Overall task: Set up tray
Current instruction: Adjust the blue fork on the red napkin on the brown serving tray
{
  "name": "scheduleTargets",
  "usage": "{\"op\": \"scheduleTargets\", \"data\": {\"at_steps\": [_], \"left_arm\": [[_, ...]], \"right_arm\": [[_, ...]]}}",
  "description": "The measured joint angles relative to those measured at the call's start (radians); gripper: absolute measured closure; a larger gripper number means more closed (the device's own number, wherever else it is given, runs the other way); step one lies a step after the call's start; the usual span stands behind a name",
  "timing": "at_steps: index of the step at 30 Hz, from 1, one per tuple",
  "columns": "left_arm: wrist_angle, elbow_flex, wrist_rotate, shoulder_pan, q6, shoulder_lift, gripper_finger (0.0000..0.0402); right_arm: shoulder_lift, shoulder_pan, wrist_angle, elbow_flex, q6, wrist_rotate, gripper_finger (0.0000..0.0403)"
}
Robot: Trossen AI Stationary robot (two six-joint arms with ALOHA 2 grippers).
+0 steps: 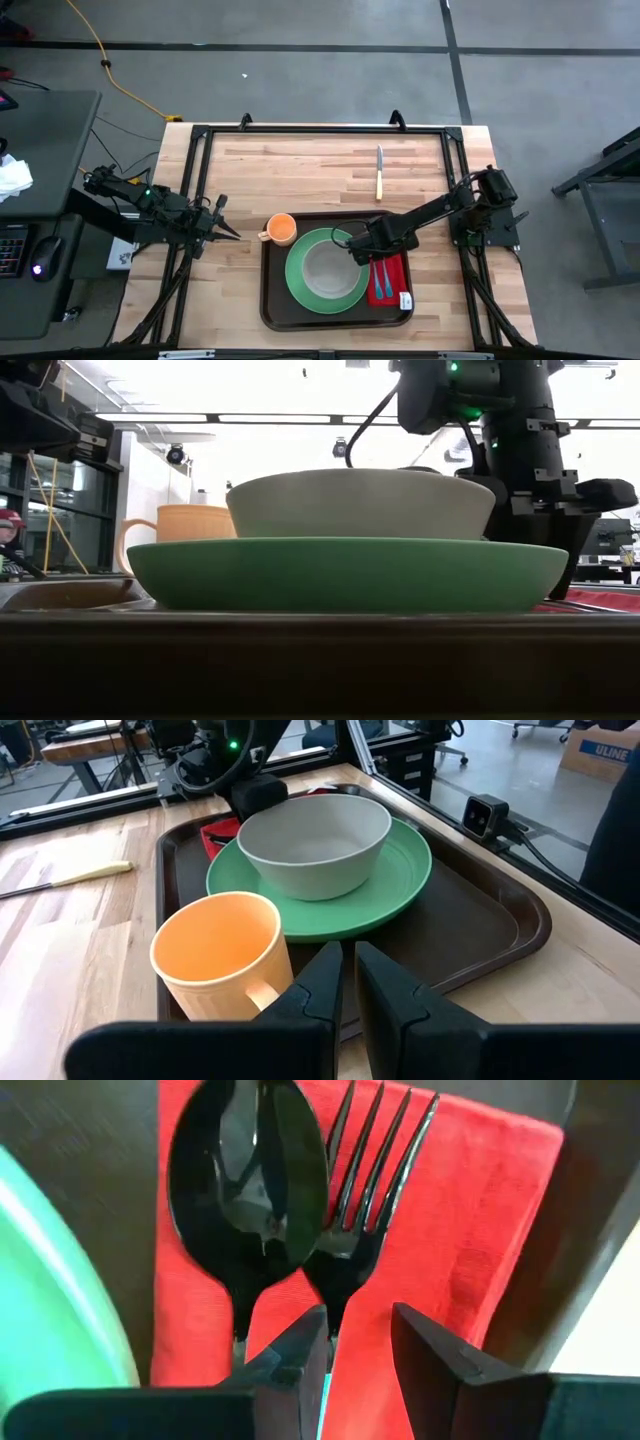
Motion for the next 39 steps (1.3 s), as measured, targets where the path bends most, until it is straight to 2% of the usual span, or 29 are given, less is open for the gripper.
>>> {"op": "scheduleTargets", "data": {"at_steps": [6,39], "left_arm": [[-0.001,0.0,0.0,0.0,0.0,0.0,0.0339],[0.0,0.0,0.002,0.0,0.0,0.0,0.0339]], "right_arm": [[-0.017,0.0,0.011,-0.005,0.023,0.037,0.0309],[-0.018,0.0,-0.023,-0.006,0.004,0.029,0.0308]]}}
